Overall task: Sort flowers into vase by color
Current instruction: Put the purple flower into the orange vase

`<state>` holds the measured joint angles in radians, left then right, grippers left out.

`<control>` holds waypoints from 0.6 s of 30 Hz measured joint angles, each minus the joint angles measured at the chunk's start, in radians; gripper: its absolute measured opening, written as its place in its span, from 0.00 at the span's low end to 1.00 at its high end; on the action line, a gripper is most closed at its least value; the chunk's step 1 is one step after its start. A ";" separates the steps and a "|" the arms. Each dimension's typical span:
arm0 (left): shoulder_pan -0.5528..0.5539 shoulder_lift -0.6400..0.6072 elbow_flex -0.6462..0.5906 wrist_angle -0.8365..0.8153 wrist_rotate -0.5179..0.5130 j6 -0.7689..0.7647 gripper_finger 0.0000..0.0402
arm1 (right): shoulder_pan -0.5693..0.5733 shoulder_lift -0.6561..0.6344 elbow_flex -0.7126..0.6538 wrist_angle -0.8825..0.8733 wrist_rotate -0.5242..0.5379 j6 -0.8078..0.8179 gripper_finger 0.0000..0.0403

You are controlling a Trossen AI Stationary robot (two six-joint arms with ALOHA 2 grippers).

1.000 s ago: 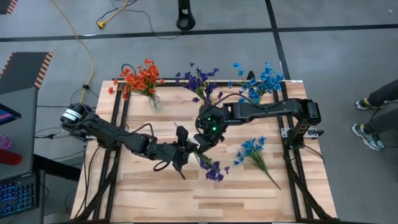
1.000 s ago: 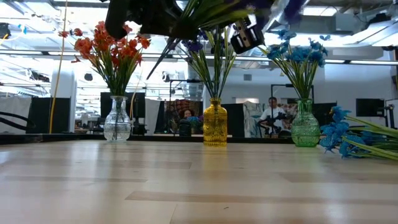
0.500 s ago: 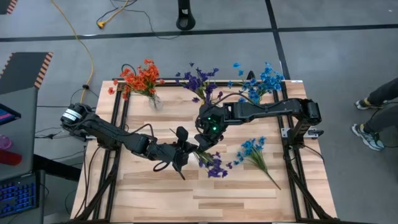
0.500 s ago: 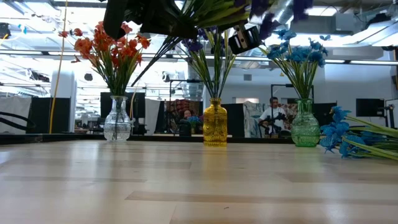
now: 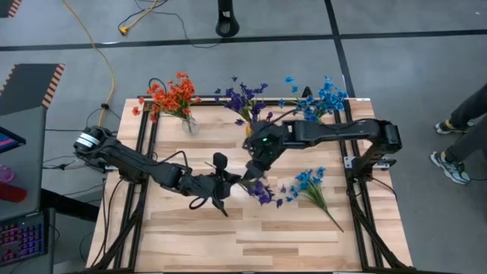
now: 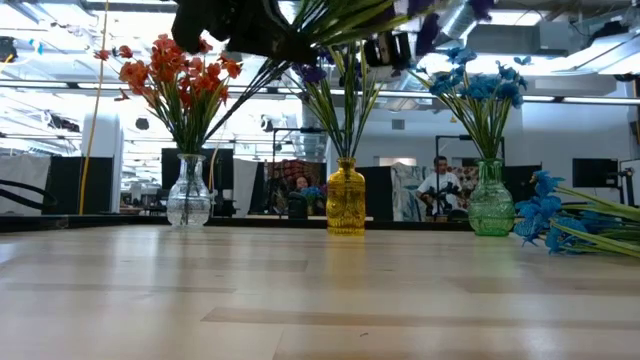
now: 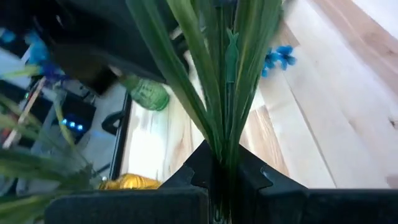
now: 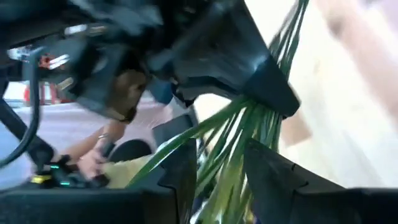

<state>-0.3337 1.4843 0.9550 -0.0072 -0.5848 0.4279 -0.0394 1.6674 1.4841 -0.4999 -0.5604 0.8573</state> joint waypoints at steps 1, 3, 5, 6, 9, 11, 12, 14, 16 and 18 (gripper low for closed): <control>0.000 -0.004 0.000 -0.001 -0.014 -0.024 0.03 | 0.000 -0.023 0.000 -0.009 0.031 -0.037 0.40; -0.001 -0.022 0.000 -0.002 -0.047 -0.070 0.03 | 0.003 -0.073 0.000 -0.041 0.105 -0.114 0.40; 0.000 -0.046 0.000 -0.001 -0.073 -0.114 0.03 | 0.016 -0.118 0.001 -0.089 0.199 -0.194 0.40; 0.001 -0.059 0.000 -0.002 -0.081 -0.136 0.03 | 0.022 -0.143 0.001 -0.114 0.252 -0.235 0.40; 0.000 -0.098 0.000 -0.001 -0.109 -0.209 0.03 | 0.050 -0.197 0.001 -0.191 0.392 -0.331 0.40; -0.001 -0.123 -0.011 0.016 -0.136 -0.247 0.03 | 0.071 -0.228 -0.004 -0.224 0.461 -0.379 0.40; 0.000 -0.135 -0.023 0.031 -0.147 -0.261 0.03 | 0.082 -0.244 -0.013 -0.223 0.488 -0.395 0.40; 0.000 -0.157 -0.058 0.074 -0.163 -0.288 0.03 | 0.101 -0.272 -0.044 -0.215 0.519 -0.417 0.40; 0.006 -0.174 -0.103 0.148 -0.164 -0.297 0.03 | 0.117 -0.293 -0.077 -0.218 0.542 -0.421 0.40; 0.013 -0.185 -0.149 0.260 -0.164 -0.298 0.03 | 0.133 -0.314 -0.118 -0.214 0.573 -0.421 0.39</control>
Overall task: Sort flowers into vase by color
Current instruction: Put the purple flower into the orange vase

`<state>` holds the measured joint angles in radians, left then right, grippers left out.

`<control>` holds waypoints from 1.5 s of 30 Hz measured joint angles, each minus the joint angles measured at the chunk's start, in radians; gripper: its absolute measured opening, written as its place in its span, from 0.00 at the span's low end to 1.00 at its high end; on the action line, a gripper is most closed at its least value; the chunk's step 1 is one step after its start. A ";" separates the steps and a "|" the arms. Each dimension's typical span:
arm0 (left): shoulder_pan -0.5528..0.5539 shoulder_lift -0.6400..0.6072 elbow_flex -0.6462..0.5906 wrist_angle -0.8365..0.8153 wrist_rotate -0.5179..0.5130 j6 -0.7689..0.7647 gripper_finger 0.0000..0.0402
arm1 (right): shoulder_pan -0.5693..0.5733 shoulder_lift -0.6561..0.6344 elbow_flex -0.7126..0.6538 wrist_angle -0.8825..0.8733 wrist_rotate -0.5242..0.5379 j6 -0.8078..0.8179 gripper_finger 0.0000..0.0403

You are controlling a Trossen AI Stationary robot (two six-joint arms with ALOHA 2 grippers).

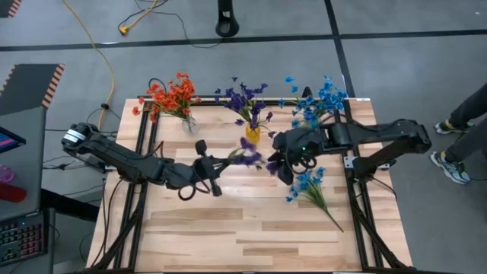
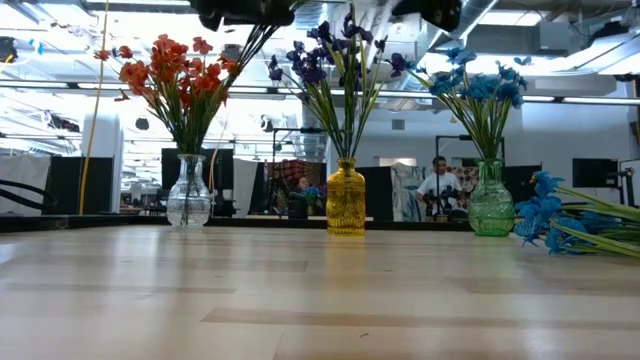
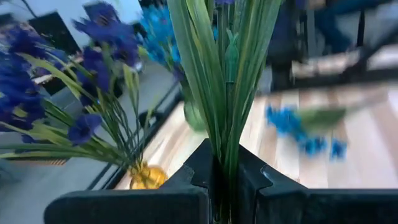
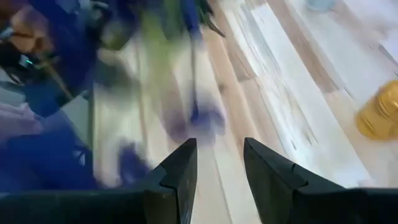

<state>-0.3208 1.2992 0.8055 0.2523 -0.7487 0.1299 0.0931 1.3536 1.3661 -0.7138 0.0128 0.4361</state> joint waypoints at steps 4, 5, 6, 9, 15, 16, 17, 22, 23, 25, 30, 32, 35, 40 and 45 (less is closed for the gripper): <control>0.021 -0.006 -0.091 0.279 0.015 0.037 0.03 | 0.029 -0.044 -0.080 0.014 0.097 0.000 0.38; 0.027 -0.006 -0.114 0.347 0.024 0.047 0.03 | 0.037 -0.052 -0.099 0.015 0.127 0.000 0.38; 0.035 -0.006 -0.137 0.417 0.038 0.058 0.03 | 0.044 -0.058 -0.116 0.019 0.161 0.000 0.38; 0.069 -0.006 -0.188 0.593 0.109 0.093 0.03 | 0.066 -0.072 -0.166 0.055 0.253 0.000 0.37; 0.176 0.039 -0.218 0.804 0.375 0.138 0.03 | 0.087 -0.074 -0.218 0.114 0.302 -0.003 0.37; 0.195 0.062 -0.210 0.837 0.422 0.151 0.03 | 0.089 -0.073 -0.227 0.130 0.302 -0.003 0.37; 0.211 0.088 -0.202 0.873 0.465 0.162 0.03 | 0.091 -0.073 -0.229 0.130 0.303 -0.003 0.37; 0.274 0.228 -0.157 1.041 0.575 0.243 0.03 | 0.091 -0.073 -0.230 0.133 0.304 -0.002 0.37; 0.287 0.256 -0.144 1.074 0.588 0.257 0.03 | 0.091 -0.073 -0.230 0.135 0.304 -0.002 0.37; 0.309 0.311 -0.118 1.133 0.613 0.281 0.03 | 0.091 -0.073 -0.230 0.138 0.304 0.000 0.37; 0.370 0.427 -0.031 1.184 0.659 0.294 0.03 | 0.091 -0.073 -0.230 0.142 0.304 -0.001 0.37; 0.392 0.465 0.006 1.183 0.671 0.298 0.03 | 0.091 -0.073 -0.230 0.143 0.304 -0.001 0.37; 0.418 0.501 0.048 1.180 0.688 0.328 0.03 | 0.091 -0.073 -0.230 0.141 0.304 -0.001 0.37; 0.447 0.514 0.065 1.180 0.691 0.356 0.03 | 0.091 -0.073 -0.230 0.139 0.304 -0.003 0.37; 0.474 0.515 0.065 1.176 0.691 0.360 0.03 | 0.090 -0.073 -0.230 0.140 0.304 -0.026 0.37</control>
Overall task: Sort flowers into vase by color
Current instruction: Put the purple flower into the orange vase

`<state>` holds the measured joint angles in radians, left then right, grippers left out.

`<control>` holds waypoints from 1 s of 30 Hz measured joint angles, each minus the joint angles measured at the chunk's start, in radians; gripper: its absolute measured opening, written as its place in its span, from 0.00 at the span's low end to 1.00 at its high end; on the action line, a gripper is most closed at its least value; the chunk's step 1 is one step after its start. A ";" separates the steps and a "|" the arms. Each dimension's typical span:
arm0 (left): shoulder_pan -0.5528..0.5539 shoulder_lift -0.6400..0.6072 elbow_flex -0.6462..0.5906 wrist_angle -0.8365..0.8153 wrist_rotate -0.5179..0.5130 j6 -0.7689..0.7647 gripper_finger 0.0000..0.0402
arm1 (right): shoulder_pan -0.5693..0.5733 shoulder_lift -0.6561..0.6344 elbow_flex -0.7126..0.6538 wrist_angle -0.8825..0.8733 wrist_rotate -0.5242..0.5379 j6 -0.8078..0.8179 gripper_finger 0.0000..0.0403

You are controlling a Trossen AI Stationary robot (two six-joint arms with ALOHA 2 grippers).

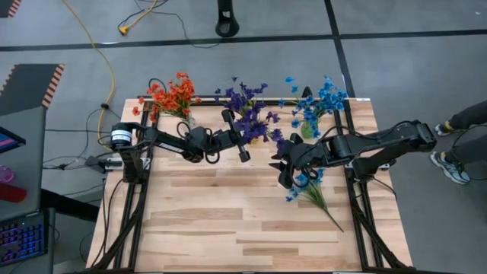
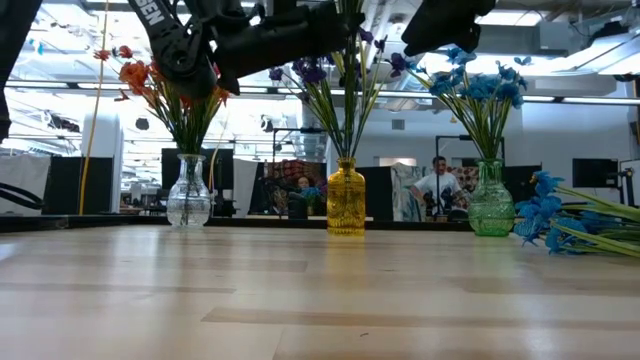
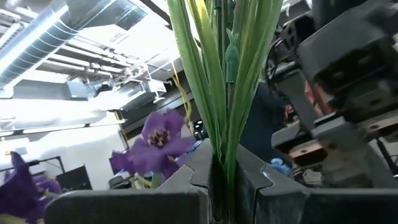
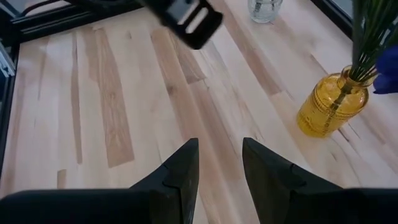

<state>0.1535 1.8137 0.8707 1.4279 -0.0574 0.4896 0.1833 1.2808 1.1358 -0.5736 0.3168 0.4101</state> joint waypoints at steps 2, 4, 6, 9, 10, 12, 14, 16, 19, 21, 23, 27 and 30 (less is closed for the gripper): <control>0.013 0.000 0.000 -0.002 0.000 -0.001 0.03 | 0.000 0.000 0.000 0.002 0.000 -0.008 0.37; 0.027 0.000 0.000 -0.004 0.000 -0.011 0.03 | 0.000 0.000 0.000 0.003 0.000 -0.008 0.37; 0.041 0.000 0.000 -0.019 0.010 -0.031 0.03 | 0.000 0.000 0.000 0.003 0.000 -0.008 0.37; 0.061 0.001 0.000 -0.043 0.047 -0.060 0.03 | 0.000 0.000 0.000 0.003 0.000 -0.009 0.37; 0.066 0.004 0.000 -0.043 0.052 -0.067 0.03 | 0.000 0.000 0.000 0.003 0.000 -0.009 0.37; 0.073 0.006 0.000 -0.045 0.053 -0.068 0.03 | 0.000 0.000 0.001 0.005 0.000 -0.009 0.37; 0.078 0.006 0.000 -0.046 0.054 -0.069 0.03 | 0.000 0.000 0.001 0.007 0.000 -0.009 0.37; 0.081 0.006 0.000 -0.045 0.054 -0.069 0.03 | 0.000 0.000 0.001 0.007 0.000 -0.009 0.37; 0.085 0.006 -0.001 -0.049 0.054 -0.072 0.03 | 0.000 0.000 0.001 0.007 0.000 -0.009 0.37; 0.088 0.006 0.000 -0.057 0.056 -0.074 0.03 | 0.000 0.000 0.001 0.007 0.000 -0.009 0.37; 0.091 0.006 -0.001 -0.058 0.057 -0.086 0.03 | 0.000 0.000 0.001 0.007 0.000 -0.009 0.37; 0.096 0.006 -0.001 -0.059 0.081 -0.094 0.03 | 0.000 0.000 0.001 0.007 0.000 -0.009 0.37; 0.096 0.006 -0.001 -0.059 0.080 -0.094 0.03 | 0.000 0.000 0.001 0.008 0.000 -0.009 0.37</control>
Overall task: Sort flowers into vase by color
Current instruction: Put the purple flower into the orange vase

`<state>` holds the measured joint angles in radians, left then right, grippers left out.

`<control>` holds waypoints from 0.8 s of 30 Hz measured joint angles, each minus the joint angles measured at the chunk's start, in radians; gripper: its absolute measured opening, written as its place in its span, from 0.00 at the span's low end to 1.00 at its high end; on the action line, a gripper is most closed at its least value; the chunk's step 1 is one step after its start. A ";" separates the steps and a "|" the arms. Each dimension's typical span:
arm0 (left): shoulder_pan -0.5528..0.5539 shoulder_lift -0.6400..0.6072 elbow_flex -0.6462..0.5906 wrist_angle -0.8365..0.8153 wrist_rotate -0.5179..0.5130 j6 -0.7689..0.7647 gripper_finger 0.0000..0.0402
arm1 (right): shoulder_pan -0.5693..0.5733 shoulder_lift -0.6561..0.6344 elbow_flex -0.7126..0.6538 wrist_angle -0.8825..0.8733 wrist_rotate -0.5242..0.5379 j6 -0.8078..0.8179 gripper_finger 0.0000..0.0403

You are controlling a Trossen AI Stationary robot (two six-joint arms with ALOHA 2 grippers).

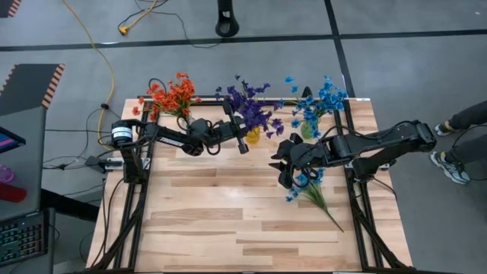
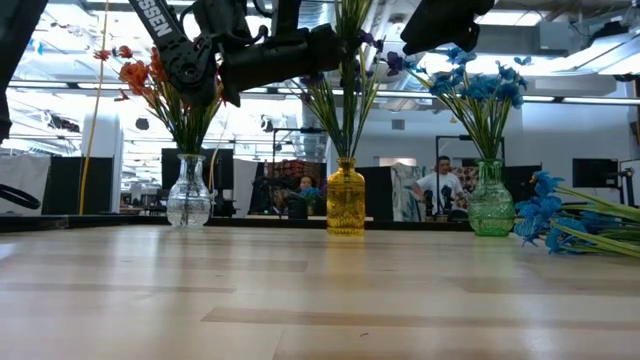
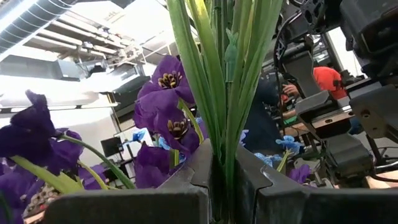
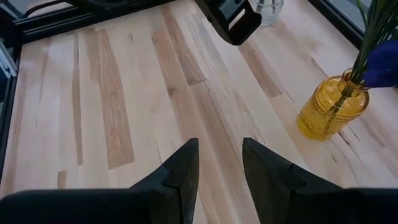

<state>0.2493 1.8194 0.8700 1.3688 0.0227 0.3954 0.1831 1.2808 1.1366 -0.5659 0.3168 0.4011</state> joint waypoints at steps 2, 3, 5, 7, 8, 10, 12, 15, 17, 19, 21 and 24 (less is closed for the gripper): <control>0.000 0.000 0.000 -0.005 0.000 -0.002 0.03 | 0.000 0.000 0.000 0.000 0.000 0.000 0.37; 0.000 0.000 0.000 -0.011 0.000 -0.007 0.03 | 0.000 0.000 0.000 0.000 0.000 0.000 0.37; 0.002 0.000 0.000 -0.023 0.000 -0.017 0.03 | 0.000 0.000 0.000 0.002 0.000 0.000 0.37; 0.007 0.000 0.000 -0.028 -0.001 -0.029 0.03 | 0.000 0.000 0.000 0.006 0.000 0.000 0.37; 0.010 0.001 0.000 -0.029 -0.001 -0.037 0.03 | 0.000 0.000 0.000 0.008 0.000 0.000 0.37; 0.016 0.014 0.000 -0.016 -0.001 -0.051 0.03 | 0.000 0.000 0.000 0.009 0.000 0.000 0.37; 0.023 0.017 0.000 -0.028 -0.001 -0.069 0.03 | 0.000 0.000 0.000 0.015 0.000 0.000 0.37; 0.028 0.015 0.000 -0.048 -0.007 -0.077 0.03 | 0.000 0.000 0.000 0.022 0.000 -0.003 0.37; 0.028 0.015 0.000 -0.049 -0.010 -0.076 0.03 | 0.000 0.000 0.000 0.022 0.000 -0.003 0.37; 0.028 0.015 0.000 -0.052 -0.011 -0.076 0.03 | 0.000 0.000 0.000 0.023 0.000 -0.003 0.37; 0.028 0.015 0.000 -0.053 -0.011 -0.082 0.03 | 0.000 0.000 0.000 0.023 0.000 -0.002 0.37; 0.027 0.015 0.000 -0.060 -0.011 -0.084 0.03 | 0.000 0.000 0.000 0.022 0.000 -0.002 0.37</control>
<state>0.2768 1.8347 0.8700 1.3084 0.0120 0.3111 0.1829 1.2812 1.1370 -0.5437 0.3164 0.3988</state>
